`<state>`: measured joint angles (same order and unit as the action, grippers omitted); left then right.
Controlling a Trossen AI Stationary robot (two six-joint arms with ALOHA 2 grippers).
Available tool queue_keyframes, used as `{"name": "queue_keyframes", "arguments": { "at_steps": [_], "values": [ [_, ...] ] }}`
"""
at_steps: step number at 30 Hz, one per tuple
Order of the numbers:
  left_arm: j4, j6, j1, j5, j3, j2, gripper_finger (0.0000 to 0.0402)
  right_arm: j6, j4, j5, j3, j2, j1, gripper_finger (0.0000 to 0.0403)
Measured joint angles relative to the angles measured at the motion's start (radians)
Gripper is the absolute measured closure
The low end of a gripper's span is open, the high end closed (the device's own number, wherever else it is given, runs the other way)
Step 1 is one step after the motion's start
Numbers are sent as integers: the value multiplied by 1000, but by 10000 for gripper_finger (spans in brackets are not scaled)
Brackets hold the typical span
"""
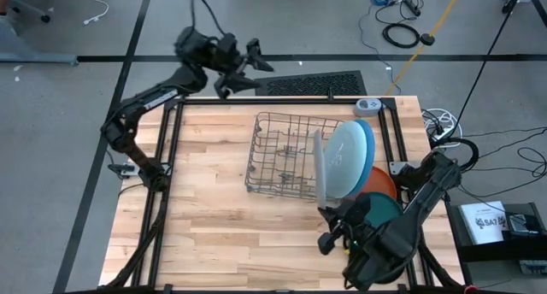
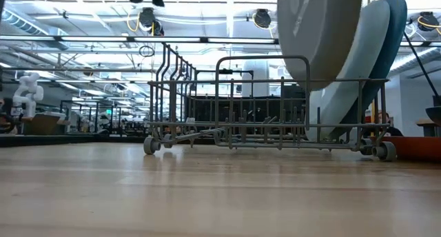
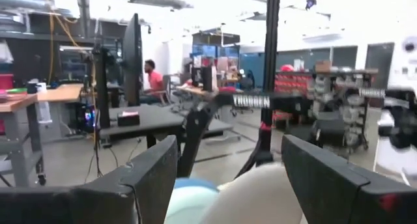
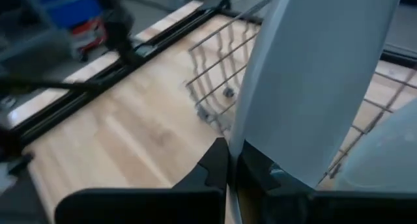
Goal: Sort dishes
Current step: Put the gray plate into the dish rack
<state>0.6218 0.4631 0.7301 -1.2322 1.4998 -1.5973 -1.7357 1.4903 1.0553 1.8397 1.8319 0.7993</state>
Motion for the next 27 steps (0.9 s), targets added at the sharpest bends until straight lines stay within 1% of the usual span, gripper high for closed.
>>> {"name": "queue_keyframes", "arguments": {
  "at_steps": [3, 6, 9, 16, 21, 24, 27],
  "values": [
    [-2, 46, 4, 14, 0, 44, 131, -169, 83, 37, -1, 44, -1, 399],
    [-8, 55, 4, 15, 0, 81, 131, -192, 72, 89, -40, 53, -3, 399],
    [-12, 56, 0, 15, 0, 102, 130, -243, 82, 101, -75, 58, -13, 399],
    [-35, 56, -4, 32, 0, 121, 130, -282, 81, 126, -160, 60, -14, 399],
    [-52, 55, -4, 36, 0, 120, 130, -287, 76, 125, -214, 60, -18, 399],
    [-63, 55, -4, 36, 0, 120, 130, -262, 40, 132, -251, 60, -21, 400],
    [-67, 55, -6, 36, 0, 120, 130, -234, -6, 163, -285, 60, -22, 400]
  ]
}}
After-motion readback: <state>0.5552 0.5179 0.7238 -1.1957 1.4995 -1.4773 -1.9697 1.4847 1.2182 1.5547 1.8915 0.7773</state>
